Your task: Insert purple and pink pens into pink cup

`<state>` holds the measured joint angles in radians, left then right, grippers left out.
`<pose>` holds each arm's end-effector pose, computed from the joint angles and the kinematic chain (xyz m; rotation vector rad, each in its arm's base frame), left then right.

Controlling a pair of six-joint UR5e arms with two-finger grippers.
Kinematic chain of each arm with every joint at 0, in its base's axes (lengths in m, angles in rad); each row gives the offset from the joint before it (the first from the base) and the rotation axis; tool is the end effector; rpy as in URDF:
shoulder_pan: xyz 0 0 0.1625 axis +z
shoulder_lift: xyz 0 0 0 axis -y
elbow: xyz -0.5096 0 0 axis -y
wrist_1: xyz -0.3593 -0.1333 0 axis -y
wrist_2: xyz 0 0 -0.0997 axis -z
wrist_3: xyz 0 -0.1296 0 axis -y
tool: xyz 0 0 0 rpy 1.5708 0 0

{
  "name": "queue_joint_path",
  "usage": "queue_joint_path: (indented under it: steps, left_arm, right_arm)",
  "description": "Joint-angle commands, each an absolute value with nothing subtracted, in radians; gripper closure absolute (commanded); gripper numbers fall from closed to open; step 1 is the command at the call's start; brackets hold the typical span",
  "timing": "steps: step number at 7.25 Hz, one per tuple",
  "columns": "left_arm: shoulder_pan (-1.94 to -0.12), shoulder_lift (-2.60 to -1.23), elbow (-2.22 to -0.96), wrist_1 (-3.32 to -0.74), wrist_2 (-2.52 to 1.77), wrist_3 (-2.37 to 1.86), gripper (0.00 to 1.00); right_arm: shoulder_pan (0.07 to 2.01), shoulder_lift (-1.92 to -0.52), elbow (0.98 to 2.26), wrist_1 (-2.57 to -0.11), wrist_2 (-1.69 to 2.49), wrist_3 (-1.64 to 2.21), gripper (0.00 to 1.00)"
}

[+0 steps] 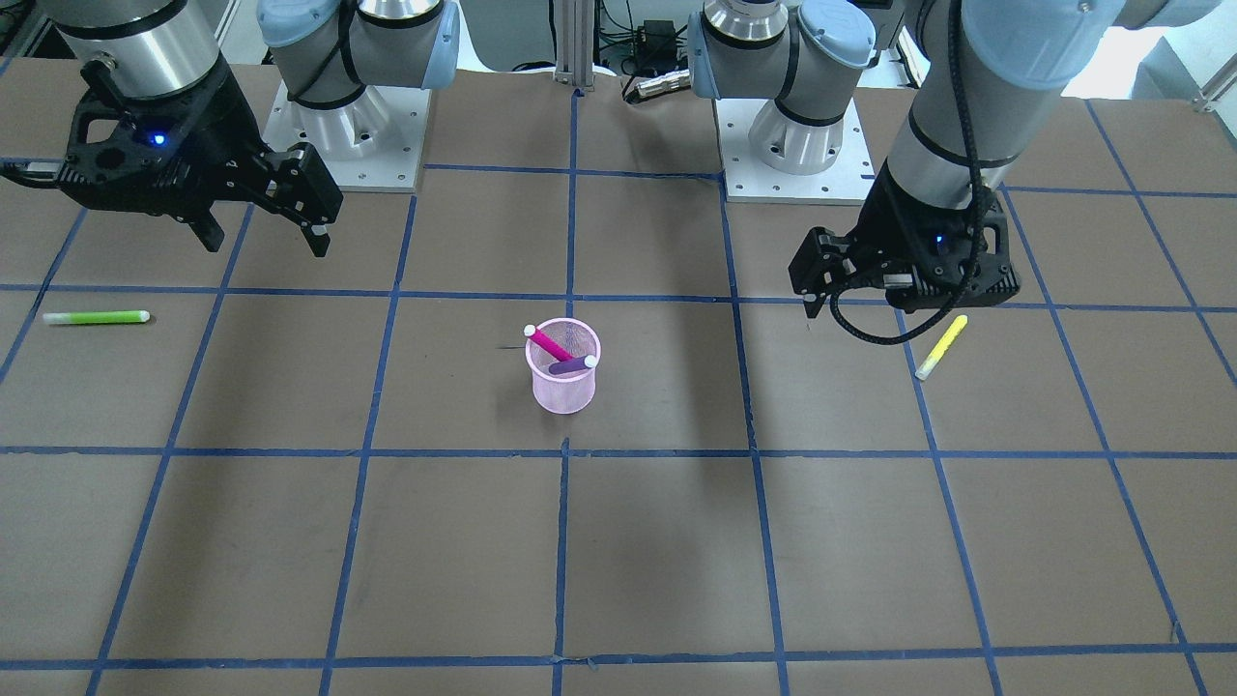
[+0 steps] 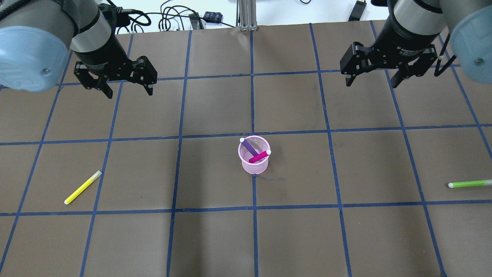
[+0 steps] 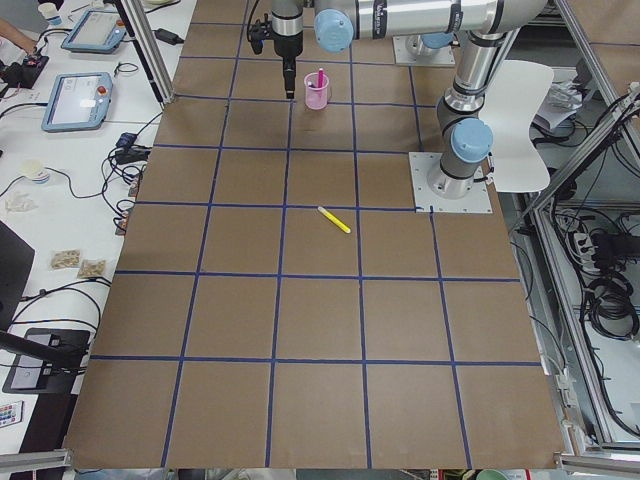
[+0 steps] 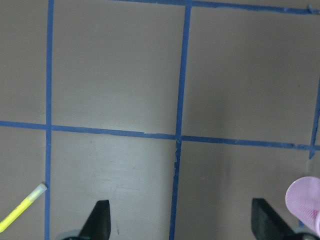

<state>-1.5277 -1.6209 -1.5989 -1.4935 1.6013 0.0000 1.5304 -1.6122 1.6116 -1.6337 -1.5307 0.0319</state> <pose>-0.1084 -0.4884 0.5138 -0.0670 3.1104 0.0024 0.1204 -0.4512 0.5490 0.1101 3.0983 -0.0987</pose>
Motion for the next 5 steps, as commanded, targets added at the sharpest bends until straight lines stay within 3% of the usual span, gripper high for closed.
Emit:
queue_joint_path:
  steps: [1, 5]
  left_arm:
    - [-1.516, -1.550, -1.611, -1.567, 1.588, 0.069, 0.00]
    - [-1.508, -1.534, -1.612, -1.589, 1.588, 0.092, 0.00]
  right_arm:
    - [1.529, -1.612, 1.612, -1.634, -1.531, 0.031, 0.00]
    - [1.529, -1.612, 1.611, -1.634, -1.531, 0.031, 0.00]
